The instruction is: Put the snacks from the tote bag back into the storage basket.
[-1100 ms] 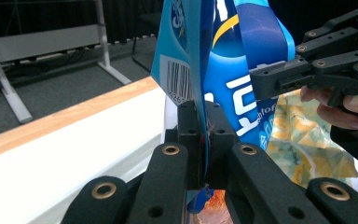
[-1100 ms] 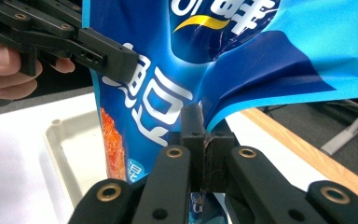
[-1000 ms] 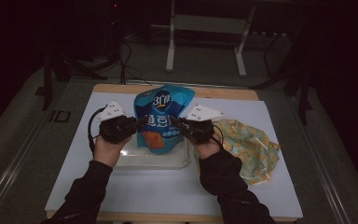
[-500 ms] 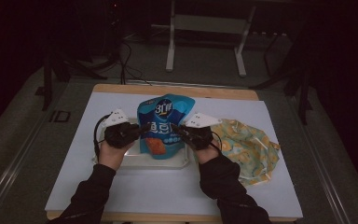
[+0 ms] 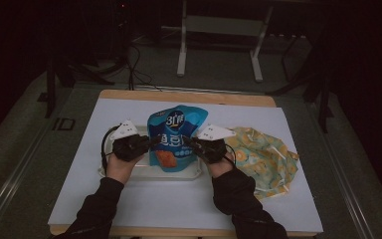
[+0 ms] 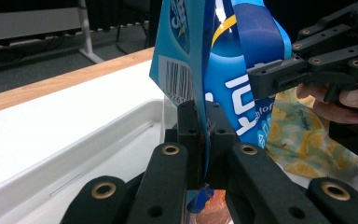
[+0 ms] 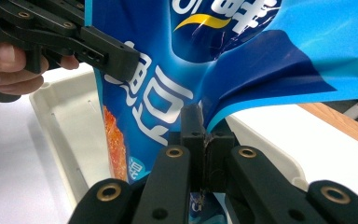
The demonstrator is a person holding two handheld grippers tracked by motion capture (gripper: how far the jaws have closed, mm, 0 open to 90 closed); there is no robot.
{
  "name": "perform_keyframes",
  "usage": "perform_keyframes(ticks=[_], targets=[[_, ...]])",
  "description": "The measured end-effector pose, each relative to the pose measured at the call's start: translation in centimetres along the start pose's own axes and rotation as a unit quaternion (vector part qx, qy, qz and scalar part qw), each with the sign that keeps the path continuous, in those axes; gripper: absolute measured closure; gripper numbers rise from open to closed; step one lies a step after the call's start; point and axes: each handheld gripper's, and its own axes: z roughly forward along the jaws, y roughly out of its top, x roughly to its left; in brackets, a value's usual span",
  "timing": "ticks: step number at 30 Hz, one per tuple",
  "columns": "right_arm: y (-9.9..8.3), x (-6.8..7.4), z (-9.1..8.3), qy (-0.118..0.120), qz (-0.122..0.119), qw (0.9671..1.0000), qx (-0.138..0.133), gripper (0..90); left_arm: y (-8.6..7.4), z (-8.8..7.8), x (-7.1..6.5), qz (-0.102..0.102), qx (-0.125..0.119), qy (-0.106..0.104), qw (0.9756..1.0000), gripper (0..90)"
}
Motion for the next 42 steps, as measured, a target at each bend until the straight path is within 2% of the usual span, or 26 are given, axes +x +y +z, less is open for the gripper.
perform_keyframes(ticks=[5, 14, 18, 19, 23, 28, 30, 31, 33, 36, 37, 38, 42], targets=[[-0.3, 0.2, -0.2, 0.002, 0.002, 1.0, -0.003, 89.2, -0.2, -0.2, -0.1, 0.003, 0.001, -0.006, 1.0, 88.1], [-0.3, 0.2, -0.4, 0.011, 0.004, 0.9999, 0.0, 88.1, -0.4, -0.5, -0.3, 0.008, 0.001, -0.005, 1.0, 85.4], [-0.3, -0.1, -0.5, 0.015, 0.006, 0.9999, -0.002, 85.9, -0.4, -0.7, -0.5, 0.007, -0.003, -0.004, 1.0, 82.9], [-0.2, -0.1, -0.6, 0.015, 0.009, 0.9998, -0.002, 83.0, -0.4, -0.8, -0.5, 0.004, -0.005, -0.005, 1.0, 82.8], [0.1, -0.2, -0.8, 0.016, 0.01, 0.9998, -0.003, 73.2, -0.1, -1.0, -0.6, 0.0, -0.009, -0.007, 0.9999, 72.6], [0.3, -0.5, -1.2, 0.02, 0.013, 0.9997, -0.005, 53.5, 0.2, -1.4, -0.8, -0.009, -0.013, -0.009, 0.9998, 57.5], [0.4, -0.7, -1.4, 0.016, 0.013, 0.9998, -0.005, 50.0, 0.1, -1.5, -0.8, -0.018, -0.011, -0.009, 0.9997, 51.3], [0.4, -0.7, -1.4, 0.016, 0.013, 0.9998, -0.005, 50.0, 0.1, -1.5, -0.8, -0.018, -0.011, -0.009, 0.9997, 47.2], [0.3, -1.0, -1.8, 0.018, 0.012, 0.9997, -0.006, 41.9, -0.1, -1.7, -0.8, -0.029, -0.008, -0.013, 0.9995, 40.4], [0.3, -1.2, -2.1, 0.026, 0.015, 0.9995, -0.004, 36.9, -0.2, -1.8, -0.8, -0.037, -0.006, -0.014, 0.9992, 25.9], [0.2, -1.3, -2.3, 0.022, 0.018, 0.9996, -0.003, 34.3, -0.4, -1.9, -0.7, -0.044, 0.0, -0.021, 0.9988, 17.8], [0.1, -1.5, -2.5, 0.023, 0.02, 0.9995, -0.004, 31.5, -0.5, -2.0, -0.7, -0.05, 0.0, -0.017, 0.9986, 15.5], [0.0, -2.0, -3.1, 0.02, 0.039, 0.999, -0.01, 23.6, -0.8, -2.6, -1.1, -0.048, 0.005, -0.009, 0.9988, 13.4]])
